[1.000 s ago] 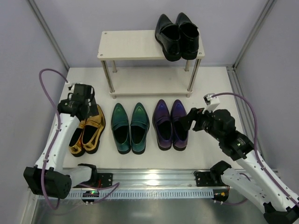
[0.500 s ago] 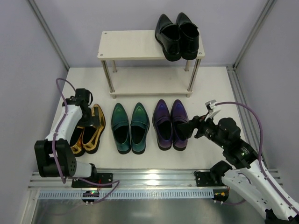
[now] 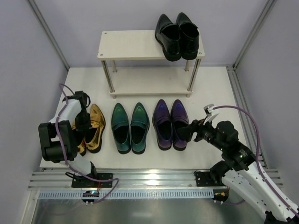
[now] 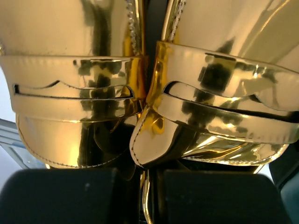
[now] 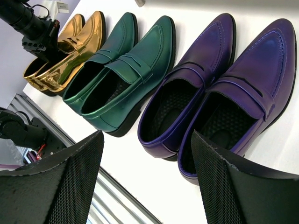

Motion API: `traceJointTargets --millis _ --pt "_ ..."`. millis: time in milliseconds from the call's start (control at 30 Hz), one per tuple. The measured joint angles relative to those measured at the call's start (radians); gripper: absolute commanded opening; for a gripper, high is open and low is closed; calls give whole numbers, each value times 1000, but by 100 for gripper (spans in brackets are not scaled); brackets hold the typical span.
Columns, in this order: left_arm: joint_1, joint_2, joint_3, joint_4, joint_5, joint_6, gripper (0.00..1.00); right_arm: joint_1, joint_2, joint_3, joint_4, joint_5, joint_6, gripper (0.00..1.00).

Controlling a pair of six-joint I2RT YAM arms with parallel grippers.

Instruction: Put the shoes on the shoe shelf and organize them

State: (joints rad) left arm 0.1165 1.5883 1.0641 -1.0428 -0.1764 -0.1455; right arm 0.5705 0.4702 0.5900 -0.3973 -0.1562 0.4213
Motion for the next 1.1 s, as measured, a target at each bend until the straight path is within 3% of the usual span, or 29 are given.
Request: traceJointTargets --millis 333,600,900,1100 --pt "5 -13 13 -19 55 -14 0 0 4 -2 -1 8 -1 77" --pt "2 -111 51 -47 130 -111 0 0 66 0 -3 29 -1 77" --pt "2 -325 189 -62 -9 -267 0 0 126 61 -51 92 0 76" --pt "-1 -384 315 -66 -4 -317 0 0 161 118 -68 152 4 76"
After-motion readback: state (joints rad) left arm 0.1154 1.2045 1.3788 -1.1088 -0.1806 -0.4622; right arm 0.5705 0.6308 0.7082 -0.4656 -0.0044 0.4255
